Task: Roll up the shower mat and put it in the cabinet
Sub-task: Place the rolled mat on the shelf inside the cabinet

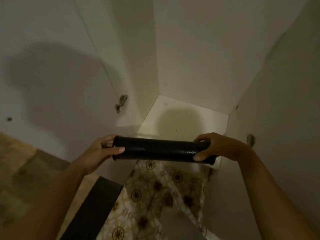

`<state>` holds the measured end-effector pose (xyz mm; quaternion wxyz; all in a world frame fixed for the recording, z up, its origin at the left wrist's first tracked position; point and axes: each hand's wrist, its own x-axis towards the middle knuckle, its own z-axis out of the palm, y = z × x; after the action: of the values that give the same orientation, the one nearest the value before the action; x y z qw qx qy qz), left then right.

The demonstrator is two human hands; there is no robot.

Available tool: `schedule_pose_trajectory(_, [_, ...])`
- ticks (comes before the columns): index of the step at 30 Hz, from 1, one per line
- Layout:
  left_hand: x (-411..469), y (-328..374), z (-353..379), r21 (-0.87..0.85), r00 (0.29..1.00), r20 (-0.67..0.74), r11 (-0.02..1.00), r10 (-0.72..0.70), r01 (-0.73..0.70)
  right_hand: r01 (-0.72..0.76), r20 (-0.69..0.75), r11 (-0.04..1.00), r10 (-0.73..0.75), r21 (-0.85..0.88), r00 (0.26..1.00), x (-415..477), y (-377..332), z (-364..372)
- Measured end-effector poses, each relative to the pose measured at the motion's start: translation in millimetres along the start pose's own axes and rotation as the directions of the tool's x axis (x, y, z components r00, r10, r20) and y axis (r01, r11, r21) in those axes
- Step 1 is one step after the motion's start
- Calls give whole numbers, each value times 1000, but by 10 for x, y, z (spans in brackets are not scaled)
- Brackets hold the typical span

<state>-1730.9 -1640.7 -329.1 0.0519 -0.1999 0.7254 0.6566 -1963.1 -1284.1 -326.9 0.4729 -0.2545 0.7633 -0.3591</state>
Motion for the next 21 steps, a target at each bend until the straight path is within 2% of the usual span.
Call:
schedule_pose_trajectory(3, [472,16,-32,-131,998,-17,989,-68,65,81,-132,916,-31,392,991,179,110,-354])
schedule_pose_trajectory(6, [1036,85,-45,-216,993,-7,970,-118,113,126,-241,816,17,564,970,465,223,-581])
schedule_pose_trajectory(10, [1361,60,6,-291,988,-1,945,-157,150,227,-402,740,63,633,914,664,341,-531])
schedule_pose_trajectory(13, [1730,9,47,-309,978,-40,933,-205,183,242,-460,740,101,628,882,848,443,-613])
schedule_pose_trajectory(14, [1688,5,71,-298,975,-76,938,-210,179,240,-455,759,83,605,887,817,434,-571])
schedule_pose_trajectory(16, [2318,-92,25,-273,971,-96,944,-221,188,223,-463,768,106,600,880,1149,644,-853])
schedule_pose_trajectory(17, [2301,-65,27,-263,971,-116,950,-207,171,217,-447,769,98,601,889,1118,602,-847])
schedule_pose_trajectory(21, [3215,-337,24,-232,977,-42,953,-211,195,206,-402,653,164,729,901,1659,1067,-1144])
